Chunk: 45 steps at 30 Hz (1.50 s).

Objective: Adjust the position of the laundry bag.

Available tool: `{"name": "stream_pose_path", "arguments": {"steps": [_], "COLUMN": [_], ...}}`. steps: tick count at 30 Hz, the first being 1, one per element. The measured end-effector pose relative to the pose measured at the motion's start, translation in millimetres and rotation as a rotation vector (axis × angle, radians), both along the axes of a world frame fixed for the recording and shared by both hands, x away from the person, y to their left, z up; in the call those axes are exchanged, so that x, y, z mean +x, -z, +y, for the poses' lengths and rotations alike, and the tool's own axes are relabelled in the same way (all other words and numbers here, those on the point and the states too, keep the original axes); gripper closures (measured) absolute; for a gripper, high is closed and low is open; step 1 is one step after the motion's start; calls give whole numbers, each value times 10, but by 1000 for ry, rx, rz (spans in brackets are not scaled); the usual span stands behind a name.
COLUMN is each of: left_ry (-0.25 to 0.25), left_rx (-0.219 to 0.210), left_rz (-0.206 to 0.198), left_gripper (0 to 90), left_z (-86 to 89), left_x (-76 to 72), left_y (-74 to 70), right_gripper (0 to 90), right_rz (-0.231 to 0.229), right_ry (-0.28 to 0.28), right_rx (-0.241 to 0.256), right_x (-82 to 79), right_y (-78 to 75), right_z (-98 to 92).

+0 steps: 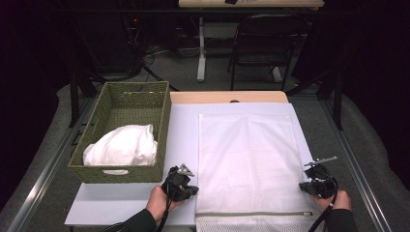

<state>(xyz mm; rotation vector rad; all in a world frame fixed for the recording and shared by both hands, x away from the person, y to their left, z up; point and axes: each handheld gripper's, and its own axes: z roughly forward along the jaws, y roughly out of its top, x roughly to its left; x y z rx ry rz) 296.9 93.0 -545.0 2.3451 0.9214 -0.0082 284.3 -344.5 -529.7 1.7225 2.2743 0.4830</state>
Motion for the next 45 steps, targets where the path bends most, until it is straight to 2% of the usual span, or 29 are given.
{"name": "stream_pose_path", "arguments": {"steps": [9,10,11,13,15,16,20,21,23,27,30,33,36,37,40,45], "left_ry": [-18,-12,-18,-16,-15,-20,-25,-26,-10,-7,4,15,20,16,4,9], "left_rx": [-17,-10,-18,-4,-5,-5,-2,-6,3,-1,-18,-38,-42,-55,-74,-73], "left_rz": [18,23,29,16,13,6,-14,-34,-58,-82,-72,-56,-53,-38,-23,-5], "left_gripper": [898,877,749,558,453,449,474,500,549,685,794,867,882,885,887,890], "left_z": [28,27,15,-10,-30,-39,-59,-80,-106,-121,-125,-131,-124,-105,-86,-58], "left_x": [24,30,29,15,3,-4,-23,-50,-77,-100,-99,-100,-91,-74,-60,-28], "left_y": [-7,-13,-11,-26,-20,-16,-7,5,12,28,39,50,50,55,62,46], "right_gripper": [876,876,876,874,863,857,799,707,619,583,607,696,769,796,822,849], "right_rz": [2,2,2,-1,0,-4,-18,-20,-24,-12,-4,-6,-5,-4,2,5], "right_ry": [-14,-14,-13,-11,-10,-12,4,23,35,70,73,70,52,46,36,29], "right_rx": [-4,-1,0,6,5,3,8,10,8,2,2,6,12,13,14,22], "right_x": [22,23,22,19,18,19,15,17,14,18,24,22,23,25,30,51], "right_y": [-4,-4,-5,-1,-7,-7,-20,-26,-28,-10,4,2,2,1,0,2], "right_z": [48,50,49,42,34,28,-1,-31,-57,-98,-109,-98,-79,-72,-59,-53]}}
